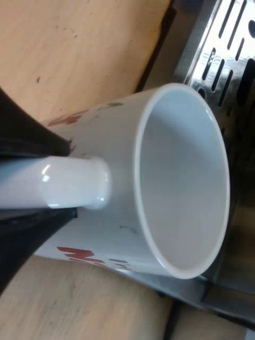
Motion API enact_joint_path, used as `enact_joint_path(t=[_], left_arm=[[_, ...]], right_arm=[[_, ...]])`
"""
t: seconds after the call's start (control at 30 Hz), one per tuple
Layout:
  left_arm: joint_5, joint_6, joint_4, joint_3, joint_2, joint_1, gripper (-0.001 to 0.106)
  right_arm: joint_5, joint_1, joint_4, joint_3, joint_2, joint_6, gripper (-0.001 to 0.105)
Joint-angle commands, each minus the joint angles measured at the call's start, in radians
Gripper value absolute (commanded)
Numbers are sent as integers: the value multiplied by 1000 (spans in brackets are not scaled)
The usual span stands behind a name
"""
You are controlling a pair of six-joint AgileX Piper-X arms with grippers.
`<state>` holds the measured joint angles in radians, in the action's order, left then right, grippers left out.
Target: Place mug into machine
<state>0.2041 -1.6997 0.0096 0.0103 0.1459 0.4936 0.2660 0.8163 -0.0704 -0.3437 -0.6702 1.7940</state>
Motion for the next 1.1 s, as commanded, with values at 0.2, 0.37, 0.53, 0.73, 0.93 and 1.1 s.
enact_joint_path(t=[0.2,0.37,0.53,0.73,0.93,1.1], left_arm=[[-82,-1,-39,28,3,3,78],[-82,-1,-39,28,3,3,78],[-82,-1,-39,28,3,3,78],[-80,-4,-39,28,3,3,78],[-74,-4,-39,28,3,3,78],[-74,-4,-39,28,3,3,78]], right_arm=[[105,86,357,-25,-191,-55,0],[105,86,478,-63,-335,-56,0],[97,86,583,-122,-483,-56,0],[90,86,689,-178,-631,-56,0],[90,86,759,-248,-757,-56,0],[88,86,801,-306,-840,-56,0]])
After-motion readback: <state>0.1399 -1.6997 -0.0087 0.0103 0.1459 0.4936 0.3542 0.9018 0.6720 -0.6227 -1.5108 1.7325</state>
